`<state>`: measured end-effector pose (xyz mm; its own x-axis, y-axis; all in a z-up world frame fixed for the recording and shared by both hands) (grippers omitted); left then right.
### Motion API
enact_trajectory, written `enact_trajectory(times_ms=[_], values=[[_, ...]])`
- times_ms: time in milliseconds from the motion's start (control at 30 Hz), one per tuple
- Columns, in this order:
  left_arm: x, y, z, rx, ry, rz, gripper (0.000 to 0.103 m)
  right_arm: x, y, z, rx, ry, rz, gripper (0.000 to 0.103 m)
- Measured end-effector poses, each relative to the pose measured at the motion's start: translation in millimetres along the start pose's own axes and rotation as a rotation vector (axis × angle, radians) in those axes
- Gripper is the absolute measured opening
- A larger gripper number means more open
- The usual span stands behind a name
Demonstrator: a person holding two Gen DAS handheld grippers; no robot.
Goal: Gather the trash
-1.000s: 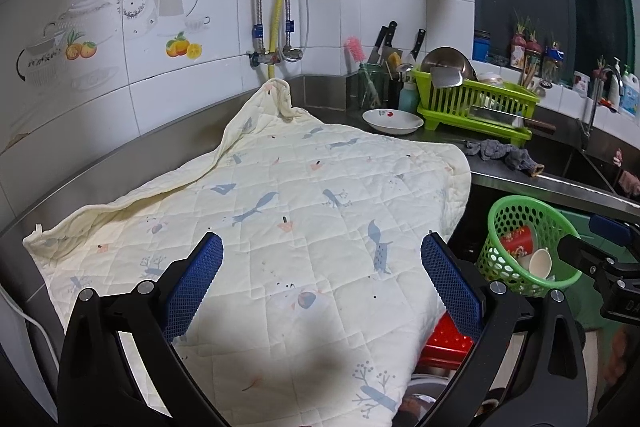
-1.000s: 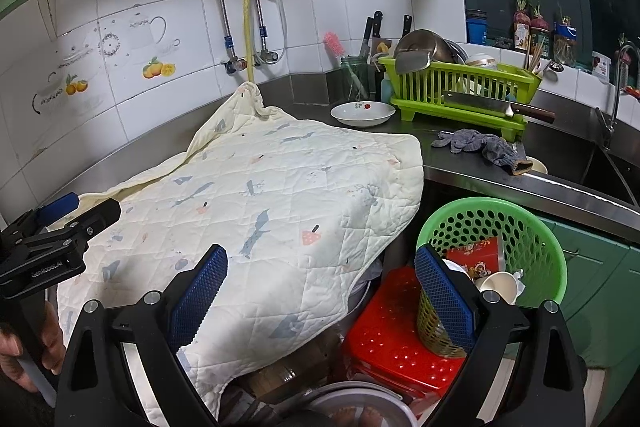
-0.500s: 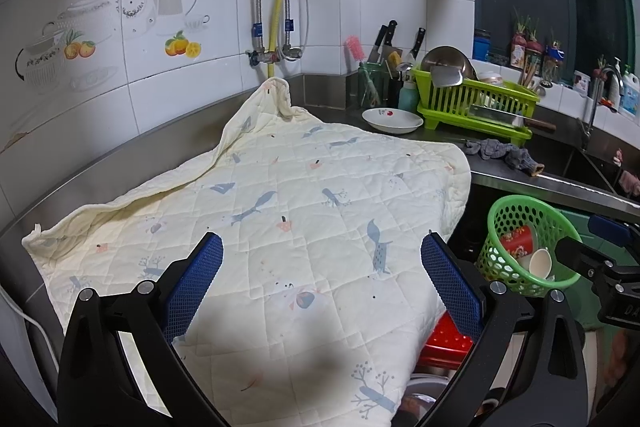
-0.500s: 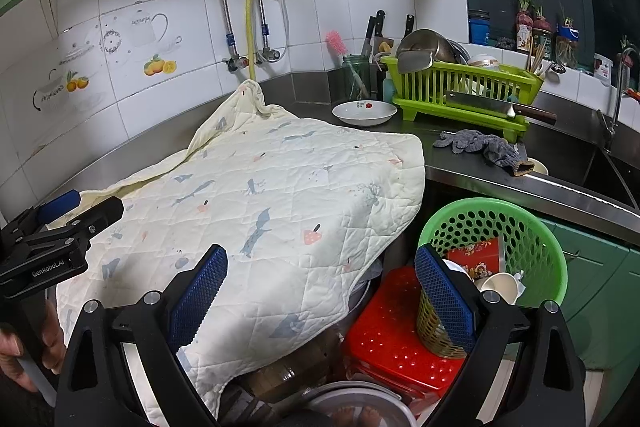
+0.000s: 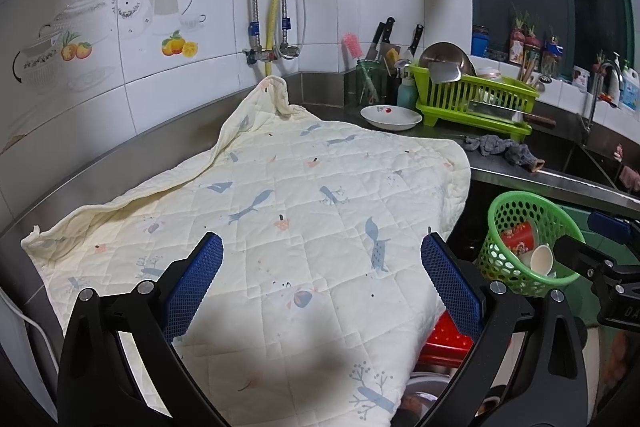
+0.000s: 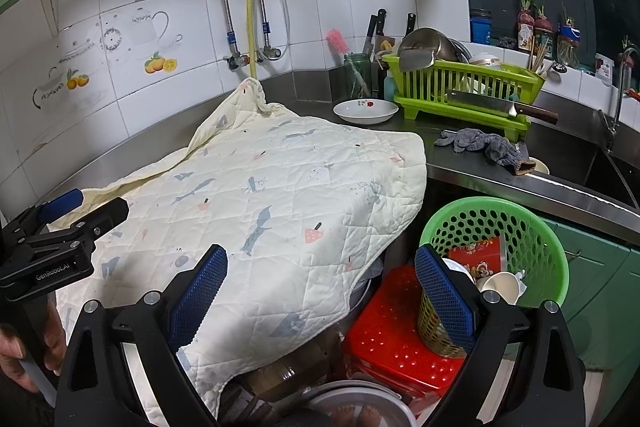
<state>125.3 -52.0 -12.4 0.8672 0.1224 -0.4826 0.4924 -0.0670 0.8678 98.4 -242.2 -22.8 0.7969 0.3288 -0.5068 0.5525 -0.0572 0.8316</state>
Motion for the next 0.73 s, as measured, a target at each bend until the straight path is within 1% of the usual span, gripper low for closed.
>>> enact_trajectory(times_ms=[267, 567, 733], values=[[1.2, -0.2, -1.5, -0.002, 0.008, 0.005, 0.098, 0.6, -1.4, -0.1, 0.002, 0.003, -0.002, 0.092], [7.7, -3.0, 0.0, -0.007, 0.0, -0.024, 0.098, 3.4, -4.8, 2.0, 0.012, 0.002, -0.005, 0.092], [9.4, -3.4, -1.1, -0.012, -0.002, -0.027, 0.098, 4.2, -5.5, 2.0, 0.016, 0.004, -0.006, 0.092]])
Point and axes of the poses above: each gripper's, at about its wrist camera, not at the fingertips, and x roughly the way its jaws point, z to its right, y to its top, the point moved 9 cm from there along x, roughly the way its jaws point, and after that the axes turned 12 degrees about y, right-handed, at the moved point
